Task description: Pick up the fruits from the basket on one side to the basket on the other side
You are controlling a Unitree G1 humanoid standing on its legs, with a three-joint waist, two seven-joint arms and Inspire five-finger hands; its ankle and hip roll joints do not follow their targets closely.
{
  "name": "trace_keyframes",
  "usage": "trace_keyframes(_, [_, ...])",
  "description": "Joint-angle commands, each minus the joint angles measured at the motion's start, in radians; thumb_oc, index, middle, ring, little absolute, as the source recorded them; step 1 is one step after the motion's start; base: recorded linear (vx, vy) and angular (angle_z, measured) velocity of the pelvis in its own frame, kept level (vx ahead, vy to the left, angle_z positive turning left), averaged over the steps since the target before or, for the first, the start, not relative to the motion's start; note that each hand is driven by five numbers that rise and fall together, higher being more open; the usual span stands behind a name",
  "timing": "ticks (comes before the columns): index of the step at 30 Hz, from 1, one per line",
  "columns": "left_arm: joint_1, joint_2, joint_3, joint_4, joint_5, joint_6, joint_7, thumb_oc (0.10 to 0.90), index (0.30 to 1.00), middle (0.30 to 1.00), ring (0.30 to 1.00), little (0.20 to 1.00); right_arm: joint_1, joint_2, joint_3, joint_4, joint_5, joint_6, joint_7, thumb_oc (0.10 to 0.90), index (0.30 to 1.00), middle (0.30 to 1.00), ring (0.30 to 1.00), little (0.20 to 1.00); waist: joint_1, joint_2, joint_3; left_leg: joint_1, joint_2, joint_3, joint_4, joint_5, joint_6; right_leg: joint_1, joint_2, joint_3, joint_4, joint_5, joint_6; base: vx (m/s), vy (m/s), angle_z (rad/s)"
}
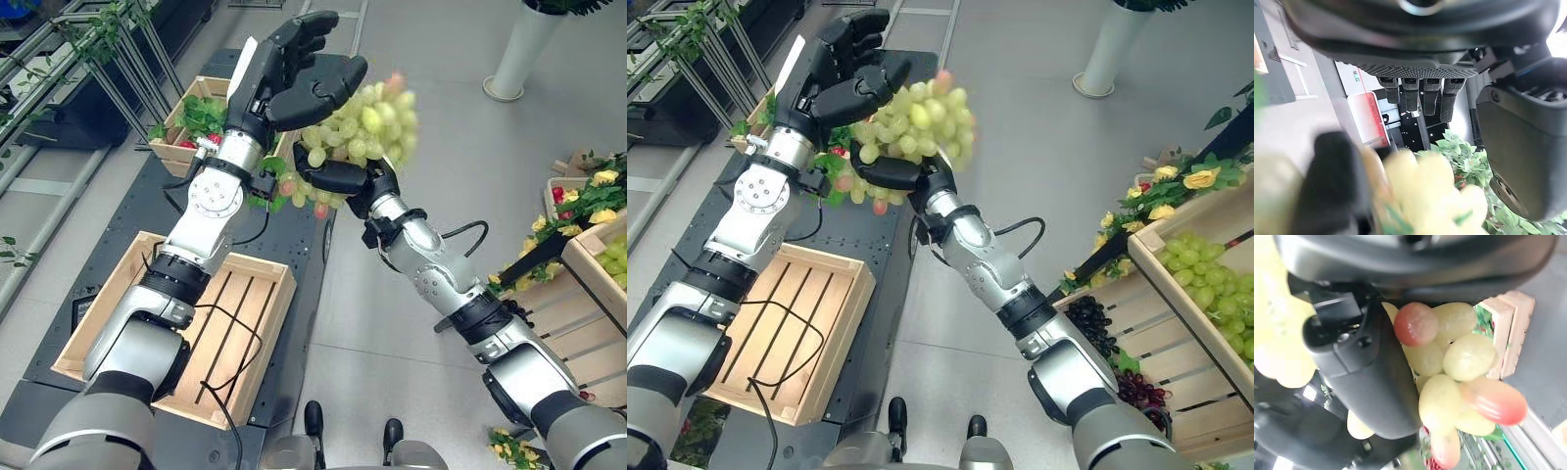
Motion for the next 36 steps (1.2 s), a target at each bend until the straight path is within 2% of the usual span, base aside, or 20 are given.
trace_keyframes(1, [0.042, -0.01, 0.082, 0.106, 0.015, -0.065, 0.023, 0.8, 0.9, 0.9, 0.9, 0.9, 0.078, 0.018, -0.1, -0.047, -0.051, -0.122, 0.038, 0.4, 0.3, 0.3, 0.3, 0.3, -0.021, 0.012, -0.273, 0.018, 0.007, -0.03, 0.001, -0.119, -0.045, -0.057, 0.049, 0.019, 0.001, 0.007, -0.063, 0.0, 0.04, -0.12])
trace_keyframes(4, [0.112, 0.004, 0.134, 0.101, 0.02, -0.06, 0.022, 0.8, 0.9, 0.9, 0.9, 0.9, 0.175, -0.044, -0.157, -0.035, -0.072, -0.119, 0.099, 0.4, 0.3, 0.3, 0.3, 0.3, -0.04, 0.011, -0.266, 0.024, 0.009, -0.016, 0.001, -0.123, -0.042, -0.059, 0.05, 0.032, 0.001, 0.009, -0.06, -0.01, 0.055, -0.15])
trace_keyframes(8, [0.155, 0.01, 0.17, 0.117, 0.016, -0.056, 0.014, 0.8, 0.9, 0.9, 0.9, 0.9, 0.232, -0.089, -0.202, -0.014, -0.067, -0.107, 0.152, 0.4, 0.3, 0.3, 0.3, 0.3, -0.057, 0.011, -0.261, 0.033, 0.01, -0.003, 0.001, -0.129, -0.04, -0.058, 0.052, 0.048, 0.001, 0.011, -0.057, 0.0, 0.045, -0.17])
trace_keyframes(17, [0.24, 0.004, 0.221, 0.147, 0.014, -0.038, 0.023, 0.8, 0.9, 0.9, 0.9, 0.9, 0.324, -0.134, -0.237, -0.044, -0.093, -0.06, 0.254, 0.4, 0.3, 0.3, 0.3, 0.3, -0.086, 0.007, -0.253, 0.046, 0.013, 0.033, 0.001, -0.133, -0.036, -0.06, 0.053, 0.075, 0.001, 0.019, -0.051, 0.01, 0.03, -0.17])
trace_keyframes(20, [0.29, -0.01, 0.228, 0.153, 0.032, -0.035, 0.021, 0.8, 0.9, 0.9, 0.9, 0.9, 0.36, -0.144, -0.246, -0.099, -0.063, -0.002, 0.333, 0.4, 0.3, 0.3, 0.3, 0.3, -0.102, 0.003, -0.249, 0.051, 0.015, 0.05, 0.001, -0.136, -0.034, -0.064, 0.056, 0.091, 0.001, 0.024, -0.047, 0.01, 0.038, -0.2])
trace_keyframes(23, [0.327, -0.021, 0.233, 0.158, 0.057, -0.04, 0.016, 0.8, 0.9, 0.9, 0.9, 0.9, 0.381, -0.162, -0.254, -0.137, -0.06, 0.023, 0.37, 0.4, 0.3, 0.3, 0.3, 0.3, -0.11, 0.001, -0.249, 0.053, 0.016, 0.063, 0.001, -0.137, -0.033, -0.067, 0.056, 0.098, 0.001, 0.027, -0.045, 0.02, 0.048, -0.11])
trace_keyframes(25, [0.381, -0.037, 0.232, 0.163, 0.067, -0.036, 0.008, 0.8, 0.9, 0.9, 0.9, 0.9, 0.41, -0.194, -0.278, -0.202, -0.014, 0.065, 0.418, 0.4, 0.3, 0.3, 0.3, 0.3, -0.125, -0.006, -0.249, 0.055, 0.018, 0.079, 0.001, -0.139, -0.032, -0.074, 0.057, 0.114, 0.001, 0.034, -0.038, 0.02, 0.079, -0.22])
trace_keyframes(28, [0.412, -0.063, 0.227, 0.167, 0.057, -0.04, 0.016, 0.8, 0.9, 0.9, 0.9, 0.9, 0.433, -0.2, -0.295, -0.242, 0.032, 0.093, 0.451, 0.4, 0.3, 0.3, 0.3, 0.3, -0.134, -0.013, -0.249, 0.056, 0.019, 0.093, 0.001, -0.141, -0.029, -0.081, 0.057, 0.124, 0.001, 0.04, -0.033, 0.01, 0.053, -0.13])
trace_keyframes(32, [0.462, -0.114, 0.214, 0.168, 0.091, -0.062, 0.016, 0.8, 0.9, 0.9, 0.9, 0.9, 0.469, -0.203, -0.304, -0.294, 0.038, 0.123, 0.489, 0.4, 0.3, 0.3, 0.3, 0.3, -0.144, -0.024, -0.247, 0.055, 0.019, 0.114, 0.001, -0.141, -0.024, -0.093, 0.057, 0.143, 0.001, 0.051, -0.025, 0.02, 0.058, -0.17])
trace_keyframes(36, [0.506, -0.151, 0.181, 0.157, 0.114, -0.07, 0.02, 0.8, 0.9, 0.9, 0.9, 0.9, 0.511, -0.245, -0.311, -0.369, 0.014, 0.195, 0.579, 0.4, 0.3, 0.3, 0.3, 0.3, -0.163, -0.039, -0.241, 0.054, 0.019, 0.144, 0.001, -0.142, -0.016, -0.116, 0.061, 0.184, 0.005, 0.065, -0.016, 0.02, 0.07, -0.25])
